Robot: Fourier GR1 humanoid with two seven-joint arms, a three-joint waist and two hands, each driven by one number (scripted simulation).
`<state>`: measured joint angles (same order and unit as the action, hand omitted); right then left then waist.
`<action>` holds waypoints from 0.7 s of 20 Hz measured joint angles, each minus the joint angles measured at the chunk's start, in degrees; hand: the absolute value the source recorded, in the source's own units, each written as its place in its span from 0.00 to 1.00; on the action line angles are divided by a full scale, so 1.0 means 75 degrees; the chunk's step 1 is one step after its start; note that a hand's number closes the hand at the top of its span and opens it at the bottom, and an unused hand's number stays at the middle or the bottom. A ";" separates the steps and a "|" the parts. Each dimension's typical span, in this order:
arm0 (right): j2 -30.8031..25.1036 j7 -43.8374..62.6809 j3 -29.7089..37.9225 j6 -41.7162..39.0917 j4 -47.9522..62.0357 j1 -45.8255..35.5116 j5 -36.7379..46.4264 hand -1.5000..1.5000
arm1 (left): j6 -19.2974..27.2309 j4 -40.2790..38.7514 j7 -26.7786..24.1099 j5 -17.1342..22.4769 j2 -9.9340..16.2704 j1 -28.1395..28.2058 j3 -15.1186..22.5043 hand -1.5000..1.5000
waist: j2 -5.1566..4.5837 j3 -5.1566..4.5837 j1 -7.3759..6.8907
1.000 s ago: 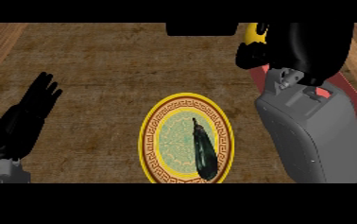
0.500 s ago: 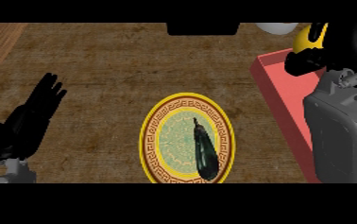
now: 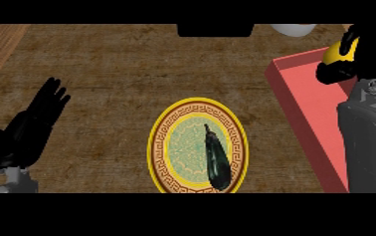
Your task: Pick the lemon from the plate and place it in the cardboard box
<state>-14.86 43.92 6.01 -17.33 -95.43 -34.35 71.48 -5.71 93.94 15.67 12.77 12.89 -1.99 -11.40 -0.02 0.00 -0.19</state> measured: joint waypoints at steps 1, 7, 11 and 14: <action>0.0045 -0.0071 0.0039 0.0171 0.0106 0.0128 -0.0043 1.00 | -0.0004 0.0016 0.0060 0.0015 0.0047 -0.0041 -0.0045 0.50 | 0.0000 0.0001 0.0001; 0.0327 -0.0209 0.0631 0.0531 0.0710 0.0964 -0.0640 0.00 | -0.0054 0.0058 0.0072 0.0016 0.0039 -0.0010 -0.0054 0.50 | -0.0003 0.0003 0.0014; 0.0406 -0.0382 0.0877 0.0648 0.1080 0.1260 -0.1021 0.00 | -0.0016 0.0142 0.0090 0.0005 -0.0018 0.0010 -0.0078 0.50 | -0.0001 0.0004 0.0009; 0.0463 -0.0800 0.0897 0.1038 0.1193 0.1416 -0.1270 0.00 | -0.0046 0.0193 0.0074 -0.0016 -0.0072 0.0098 -0.0059 0.50 | -0.0001 0.0004 0.0005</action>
<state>-11.39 37.91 12.74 -9.55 -86.48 -23.73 61.95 -6.06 95.39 16.22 12.65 12.35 -1.25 -11.84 -0.02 0.03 -0.16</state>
